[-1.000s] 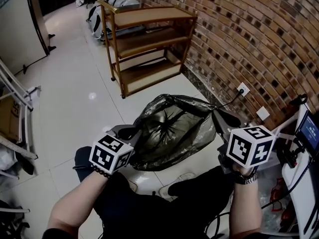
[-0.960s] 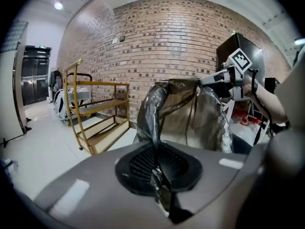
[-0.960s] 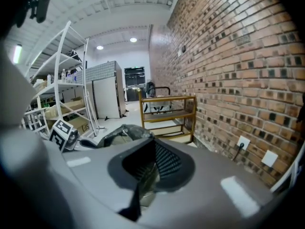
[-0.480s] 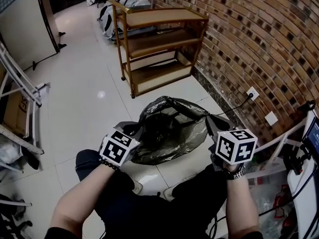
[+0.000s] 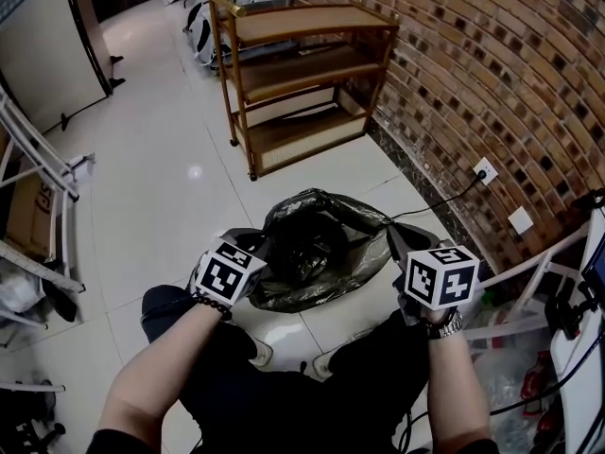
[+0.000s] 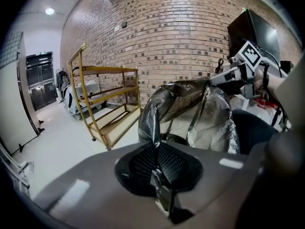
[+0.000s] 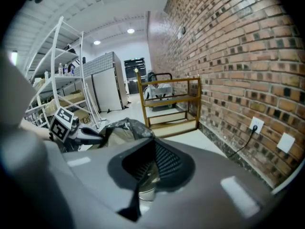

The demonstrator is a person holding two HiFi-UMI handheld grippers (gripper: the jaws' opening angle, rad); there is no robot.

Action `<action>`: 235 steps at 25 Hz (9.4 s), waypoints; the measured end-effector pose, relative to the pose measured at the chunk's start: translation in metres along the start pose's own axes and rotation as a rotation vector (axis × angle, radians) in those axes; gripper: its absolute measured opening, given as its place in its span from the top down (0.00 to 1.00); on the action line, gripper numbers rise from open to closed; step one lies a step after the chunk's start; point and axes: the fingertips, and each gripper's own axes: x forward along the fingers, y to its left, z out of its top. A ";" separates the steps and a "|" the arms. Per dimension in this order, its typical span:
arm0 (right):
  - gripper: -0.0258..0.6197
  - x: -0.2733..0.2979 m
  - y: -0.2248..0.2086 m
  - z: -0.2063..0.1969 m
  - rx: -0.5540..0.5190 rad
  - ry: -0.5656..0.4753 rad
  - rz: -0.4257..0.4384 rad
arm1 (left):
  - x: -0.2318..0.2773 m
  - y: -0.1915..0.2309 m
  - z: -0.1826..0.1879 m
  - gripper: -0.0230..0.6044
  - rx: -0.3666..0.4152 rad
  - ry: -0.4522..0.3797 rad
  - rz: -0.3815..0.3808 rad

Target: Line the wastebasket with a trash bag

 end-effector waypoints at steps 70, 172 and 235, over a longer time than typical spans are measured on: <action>0.95 0.180 -0.074 -0.136 0.155 0.322 -0.003 | 0.152 0.080 -0.089 0.93 -0.075 0.325 -0.011; 0.29 0.261 -0.004 -0.199 -0.254 0.561 0.443 | 0.221 0.045 -0.120 0.55 0.255 0.464 -0.211; 0.56 0.134 0.078 -0.288 -1.220 0.592 0.673 | 0.110 -0.128 -0.171 0.55 0.838 0.424 -0.499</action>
